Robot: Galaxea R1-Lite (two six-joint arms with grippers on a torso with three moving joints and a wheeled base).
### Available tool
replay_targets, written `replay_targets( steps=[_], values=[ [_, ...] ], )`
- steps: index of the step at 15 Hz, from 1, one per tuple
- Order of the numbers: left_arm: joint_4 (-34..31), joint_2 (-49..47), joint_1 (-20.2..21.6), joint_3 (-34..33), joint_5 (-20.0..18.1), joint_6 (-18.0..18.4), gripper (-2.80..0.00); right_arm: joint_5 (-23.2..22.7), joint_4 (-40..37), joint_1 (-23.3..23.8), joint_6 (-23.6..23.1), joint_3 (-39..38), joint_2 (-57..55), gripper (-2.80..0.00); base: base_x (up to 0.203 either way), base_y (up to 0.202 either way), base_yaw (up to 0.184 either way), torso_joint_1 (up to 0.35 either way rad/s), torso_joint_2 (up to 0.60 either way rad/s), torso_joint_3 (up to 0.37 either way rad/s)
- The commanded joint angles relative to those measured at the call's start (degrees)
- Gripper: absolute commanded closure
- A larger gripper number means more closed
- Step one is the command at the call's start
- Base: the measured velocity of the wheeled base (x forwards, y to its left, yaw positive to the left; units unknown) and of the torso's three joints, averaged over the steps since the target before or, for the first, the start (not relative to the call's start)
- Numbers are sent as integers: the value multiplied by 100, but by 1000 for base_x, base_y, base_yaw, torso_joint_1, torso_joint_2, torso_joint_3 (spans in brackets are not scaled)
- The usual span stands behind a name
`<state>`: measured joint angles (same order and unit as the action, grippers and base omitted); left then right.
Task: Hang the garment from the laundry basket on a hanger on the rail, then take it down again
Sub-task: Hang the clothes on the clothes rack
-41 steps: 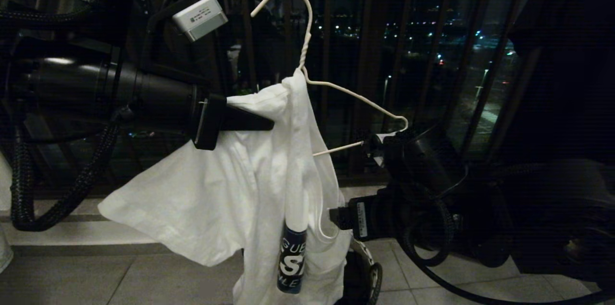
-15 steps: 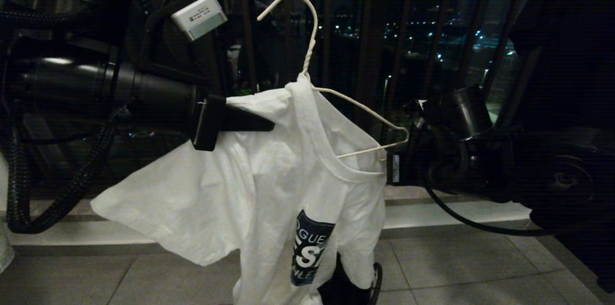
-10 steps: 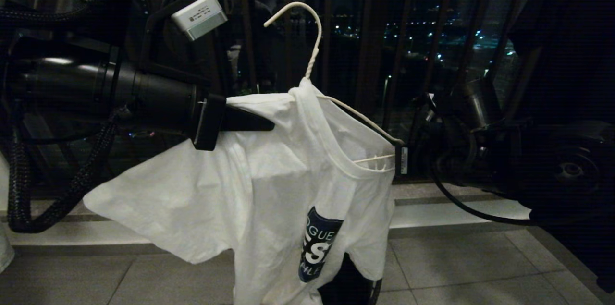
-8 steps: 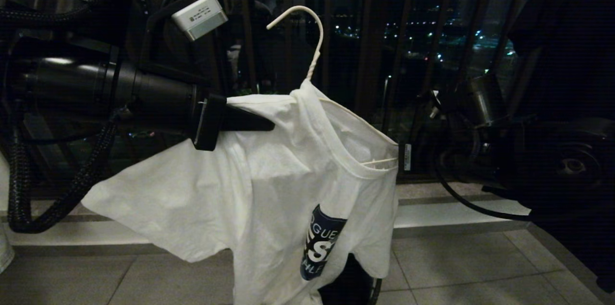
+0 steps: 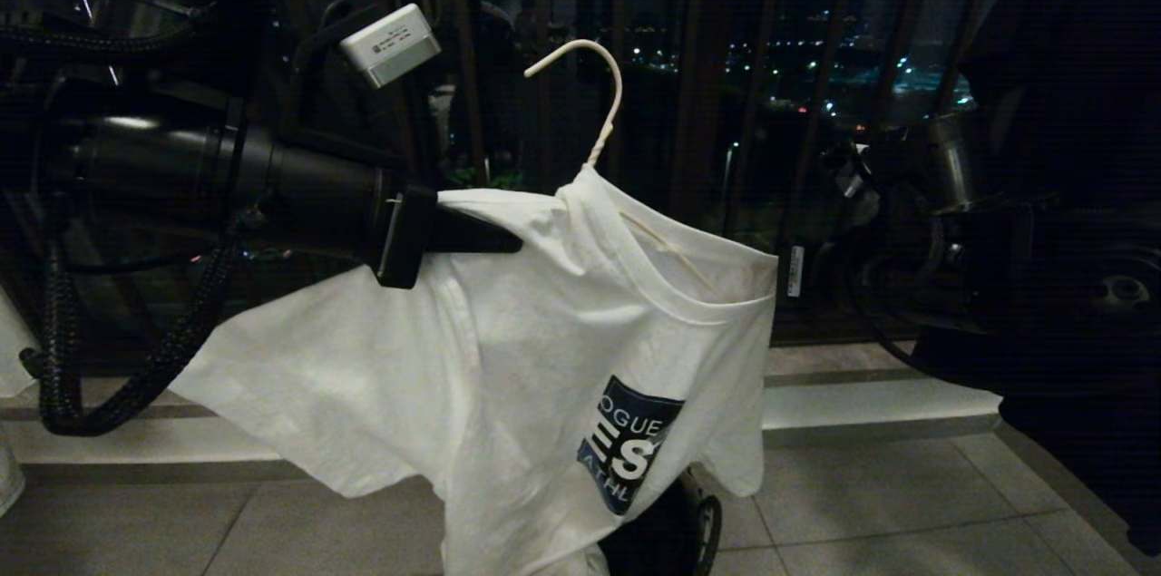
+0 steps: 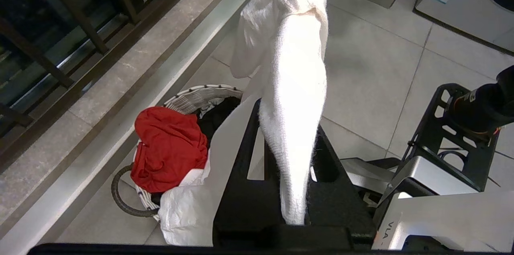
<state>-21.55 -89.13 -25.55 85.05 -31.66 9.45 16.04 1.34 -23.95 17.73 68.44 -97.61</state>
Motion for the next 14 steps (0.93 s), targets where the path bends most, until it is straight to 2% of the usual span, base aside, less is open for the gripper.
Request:
replay_targets(
  steps=[1, 4, 7, 14],
  values=[
    [16, -76, -2, 2, -16, 4, 0, -4, 7, -4, 6, 18, 185, 0, 0, 0, 0, 0, 0, 0],
    [90, -143, -2, -15, -25, -4, 0, -26, 4, -43, 9, 227, 333, 0, 0, 0, 0, 0, 0, 0],
    [268, -246, -2, -20, -33, -55, 0, -22, -34, -326, 11, 405, 357, 0, 0, 0, 0, 0, 0, 0],
    [2151, -642, -142, -811, -33, -692, 0, -22, -601, -407, 3, 1383, 288, 0, 0, 0, 0, 0, 0, 0]
  ],
)
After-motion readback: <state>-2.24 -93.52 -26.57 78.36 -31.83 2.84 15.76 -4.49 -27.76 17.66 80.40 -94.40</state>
